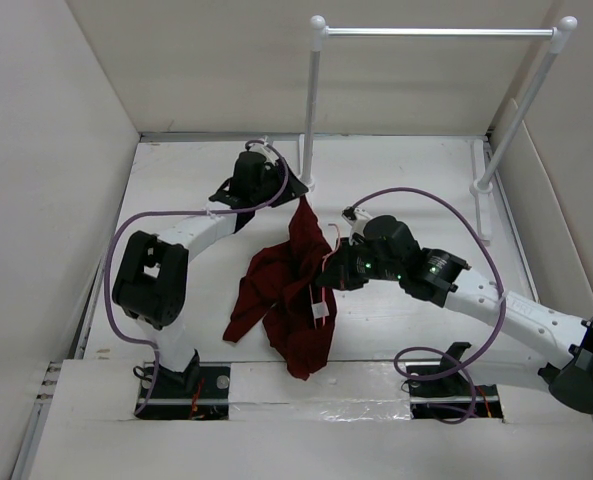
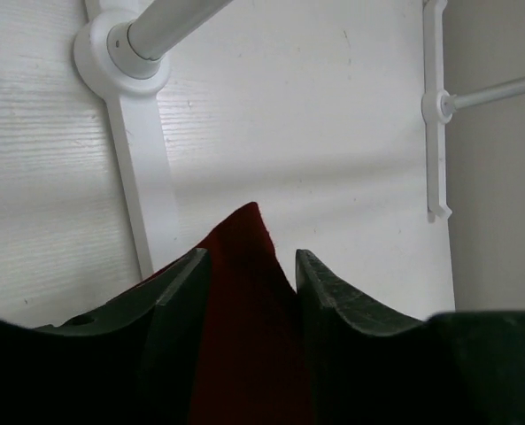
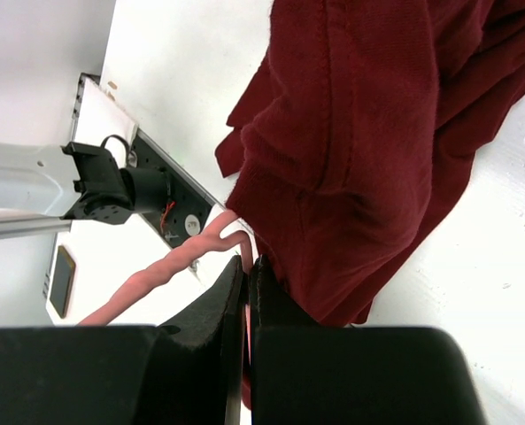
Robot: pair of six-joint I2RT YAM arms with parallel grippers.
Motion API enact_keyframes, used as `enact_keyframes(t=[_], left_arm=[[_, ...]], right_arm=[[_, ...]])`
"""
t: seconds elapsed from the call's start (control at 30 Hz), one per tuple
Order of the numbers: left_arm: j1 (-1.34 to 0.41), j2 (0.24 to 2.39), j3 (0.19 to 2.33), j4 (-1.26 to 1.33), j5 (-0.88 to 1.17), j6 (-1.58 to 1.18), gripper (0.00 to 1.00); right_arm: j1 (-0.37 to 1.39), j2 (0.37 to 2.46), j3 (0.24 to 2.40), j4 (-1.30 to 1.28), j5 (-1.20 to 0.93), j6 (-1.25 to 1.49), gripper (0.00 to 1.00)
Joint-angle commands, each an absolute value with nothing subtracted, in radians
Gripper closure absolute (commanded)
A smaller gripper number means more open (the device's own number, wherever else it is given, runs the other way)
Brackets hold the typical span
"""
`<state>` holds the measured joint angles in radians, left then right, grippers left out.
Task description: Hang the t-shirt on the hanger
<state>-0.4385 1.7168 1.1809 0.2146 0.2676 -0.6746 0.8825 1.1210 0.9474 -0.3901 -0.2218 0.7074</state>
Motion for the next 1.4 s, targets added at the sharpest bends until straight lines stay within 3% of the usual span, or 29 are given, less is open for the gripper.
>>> enact_keyframes(t=[0.0, 0.1, 0.17, 0.2, 0.23, 0.9, 1.37], left_arm=[[-0.437, 1.718, 1.25, 0.235, 0.236, -0.68, 0.61], [-0.437, 1.739, 1.276, 0.236, 0.242, -0.693, 0.81], [-0.437, 1.743, 1.279, 0.244, 0.239, -0.698, 0.89], [-0.437, 1.744, 1.279, 0.244, 0.235, -0.698, 0.98], [-0.437, 1.743, 1.281, 0.241, 0.23, -0.698, 1.0], [-0.428, 1.848, 1.519, 0.083, 0.051, -0.653, 1.0], [-0.362, 1.873, 1.578, 0.006, -0.035, -0.606, 1.0]], right_arm=[[0.877, 1.108, 0.968, -0.334, -0.255, 0.686, 1.0], [0.877, 1.109, 0.968, -0.336, -0.258, 0.684, 1.0], [0.877, 1.104, 0.968, -0.337, -0.256, 0.684, 1.0], [0.877, 1.104, 0.969, -0.337, -0.256, 0.686, 1.0], [0.877, 1.103, 0.968, -0.337, -0.258, 0.686, 1.0], [0.905, 1.077, 0.943, -0.35, -0.305, 0.695, 1.0], [0.905, 1.022, 1.219, -0.531, -0.25, 0.664, 1.0]])
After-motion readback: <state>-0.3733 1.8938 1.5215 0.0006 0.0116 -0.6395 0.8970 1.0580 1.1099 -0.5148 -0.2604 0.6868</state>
